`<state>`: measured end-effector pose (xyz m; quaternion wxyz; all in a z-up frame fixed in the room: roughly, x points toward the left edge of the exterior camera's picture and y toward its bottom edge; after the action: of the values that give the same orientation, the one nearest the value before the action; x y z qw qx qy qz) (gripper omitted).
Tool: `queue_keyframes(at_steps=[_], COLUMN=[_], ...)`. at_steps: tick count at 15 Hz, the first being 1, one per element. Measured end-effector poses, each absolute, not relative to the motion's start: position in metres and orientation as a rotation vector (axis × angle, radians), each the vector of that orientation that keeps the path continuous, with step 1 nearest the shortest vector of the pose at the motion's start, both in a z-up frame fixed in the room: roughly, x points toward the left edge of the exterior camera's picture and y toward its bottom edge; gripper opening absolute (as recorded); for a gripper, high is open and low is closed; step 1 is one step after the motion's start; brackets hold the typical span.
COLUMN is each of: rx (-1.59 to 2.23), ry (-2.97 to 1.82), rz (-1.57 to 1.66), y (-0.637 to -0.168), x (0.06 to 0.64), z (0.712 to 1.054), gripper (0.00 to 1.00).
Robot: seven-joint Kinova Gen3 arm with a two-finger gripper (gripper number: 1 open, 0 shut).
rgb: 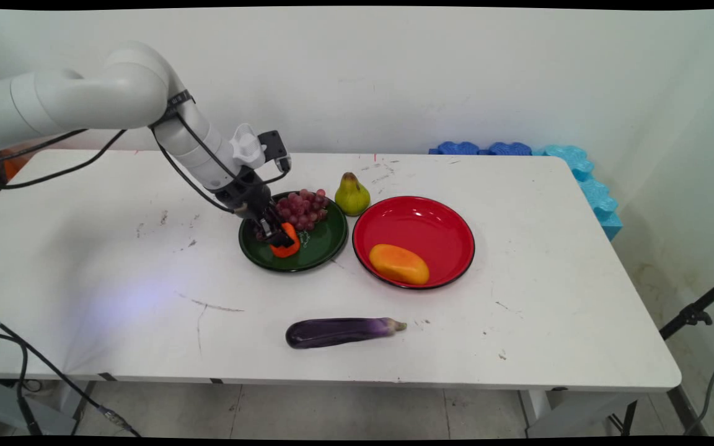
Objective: Place the picked object on the table
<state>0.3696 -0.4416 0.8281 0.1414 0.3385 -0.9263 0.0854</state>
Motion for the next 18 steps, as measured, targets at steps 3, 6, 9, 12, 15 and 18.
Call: queue_keyframes(at_steps=[3, 6, 9, 12, 15, 18], rx=[0.933, 0.883, 0.833, 0.796, 0.774, 0.761], ry=[-2.707, -2.727, -2.718, -2.689, -2.662, -2.633], rz=[0.244, 0.253, 0.283, 0.301, 0.302, 0.292], y=[-0.438, -0.434, -0.427, -0.416, -0.407, -0.395], x=[0.37, 0.366, 0.355, 0.338, 0.321, 0.299], z=[0.827, 0.836, 0.869, 0.91, 0.937, 0.955], gripper=[0.0, 0.0, 0.0, 0.0, 0.0, 0.0])
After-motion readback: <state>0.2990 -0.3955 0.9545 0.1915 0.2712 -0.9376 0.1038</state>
